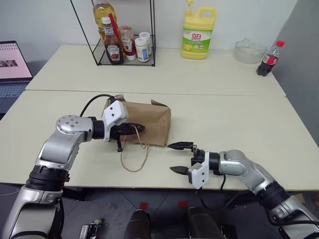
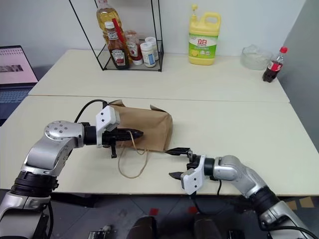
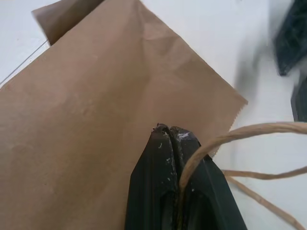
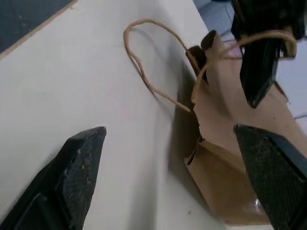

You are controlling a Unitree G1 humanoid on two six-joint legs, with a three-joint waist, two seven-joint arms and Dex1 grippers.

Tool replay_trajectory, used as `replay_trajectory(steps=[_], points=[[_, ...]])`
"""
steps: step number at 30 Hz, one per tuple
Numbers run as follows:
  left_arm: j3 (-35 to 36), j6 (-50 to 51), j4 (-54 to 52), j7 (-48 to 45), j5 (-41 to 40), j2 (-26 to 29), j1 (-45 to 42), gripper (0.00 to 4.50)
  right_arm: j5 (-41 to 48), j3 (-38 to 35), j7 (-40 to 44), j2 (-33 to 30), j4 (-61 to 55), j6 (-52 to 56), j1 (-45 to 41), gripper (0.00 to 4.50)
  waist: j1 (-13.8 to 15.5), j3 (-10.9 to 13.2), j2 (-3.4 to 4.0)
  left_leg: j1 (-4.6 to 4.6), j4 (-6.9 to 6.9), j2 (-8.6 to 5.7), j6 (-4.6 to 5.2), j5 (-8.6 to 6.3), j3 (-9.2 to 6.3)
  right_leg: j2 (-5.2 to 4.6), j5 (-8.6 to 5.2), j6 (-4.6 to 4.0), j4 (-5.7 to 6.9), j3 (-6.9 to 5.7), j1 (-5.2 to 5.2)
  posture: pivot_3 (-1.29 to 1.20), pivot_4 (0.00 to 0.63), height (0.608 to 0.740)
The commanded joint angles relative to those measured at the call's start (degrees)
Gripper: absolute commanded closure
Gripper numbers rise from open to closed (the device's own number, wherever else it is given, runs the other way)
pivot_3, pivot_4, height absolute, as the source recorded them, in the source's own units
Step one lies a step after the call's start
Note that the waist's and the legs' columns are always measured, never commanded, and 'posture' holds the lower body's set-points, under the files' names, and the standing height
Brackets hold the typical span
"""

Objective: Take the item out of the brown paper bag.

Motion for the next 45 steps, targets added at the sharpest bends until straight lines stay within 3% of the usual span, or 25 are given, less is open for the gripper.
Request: replay_trajectory(steps=[1, 5, 11, 21, 24, 35, 45], points=[[2.6, 2.8, -1.4, 2.2, -1.7, -0.9, -1.8, 4.45, -6.4, 1.6, -6.1, 3.2, 4.2, -5.8, -3.2, 0.00, 0.0, 0.0, 0.00, 0.01, 0.00, 0.00, 0.00, 0.00, 0.00, 0.00, 0.00, 0.00, 0.01, 0.00, 0.00, 0.00, 0.150, 0.740], [3.8, 6.1, -0.3, 4.2, -2.7, -2.4, -3.2, 4.45, -17.4, 5.3, -15.4, 9.1, 11.5, -6.7, -8.2, 0.00, -0.2, 0.0, -0.03, 0.05, 0.00, 0.01, -0.19, 0.11, -0.01, 0.00, 0.00, -0.01, 0.06, 0.00, 0.00, 0.00, 0.150, 0.740], [5.2, 8.0, 2.0, 7.1, -2.9, -4.0, -5.4, 4.45, -26.4, 9.6, -24.9, 14.9, 18.2, -3.2, -13.4, 0.00, -0.2, -0.1, -0.08, 0.08, 0.00, 0.01, -0.26, 0.15, -0.04, 0.01, 0.01, -0.01, 0.11, 0.00, 0.01, 0.00, 0.150, 0.740], [5.6, 6.3, 4.5, 8.0, -2.4, -4.3, -6.5, 4.45, -26.4, 12.7, -27.5, 18.4, 24.5, 0.8, -16.7, 0.00, -0.3, -0.1, -0.09, 0.42, -0.02, 0.01, -0.18, 0.11, -0.06, 0.00, 0.01, -0.01, 0.11, 0.00, 0.35, 0.00, 0.150, 0.740], [5.3, 5.8, 4.9, 7.8, -2.2, -4.4, -6.8, 4.50, -23.9, 12.6, -25.3, 19.4, 25.7, 0.7, -16.7, 0.61, -0.3, -0.1, -0.10, 0.76, -0.10, 0.01, -0.09, 0.06, -0.06, 0.01, 0.00, -0.02, 0.07, 0.00, 0.68, 0.00, 0.150, 0.740], [4.1, 3.8, 9.0, 6.6, -0.8, -5.1, -11.3, 4.50, -19.9, 12.5, -22.0, 18.7, 25.5, 1.5, -15.7, 4.47, -0.4, -0.1, -0.12, 0.87, -0.11, -0.02, -0.07, 0.05, -0.06, -0.01, -0.02, -0.04, 0.04, 0.00, 0.82, 0.00, 0.150, 0.740], [4.6, 0.5, 19.0, 6.8, 1.5, -7.1, -23.5, 4.50, -11.2, 13.5, -5.6, 18.4, 23.1, 6.2, -12.7, 4.47, -0.2, -0.1, -0.13, 0.87, -0.11, -0.05, -0.07, 0.04, -0.06, -0.04, -0.02, -0.04, -0.05, -0.02, 0.88, 0.00, 0.150, 0.740]])
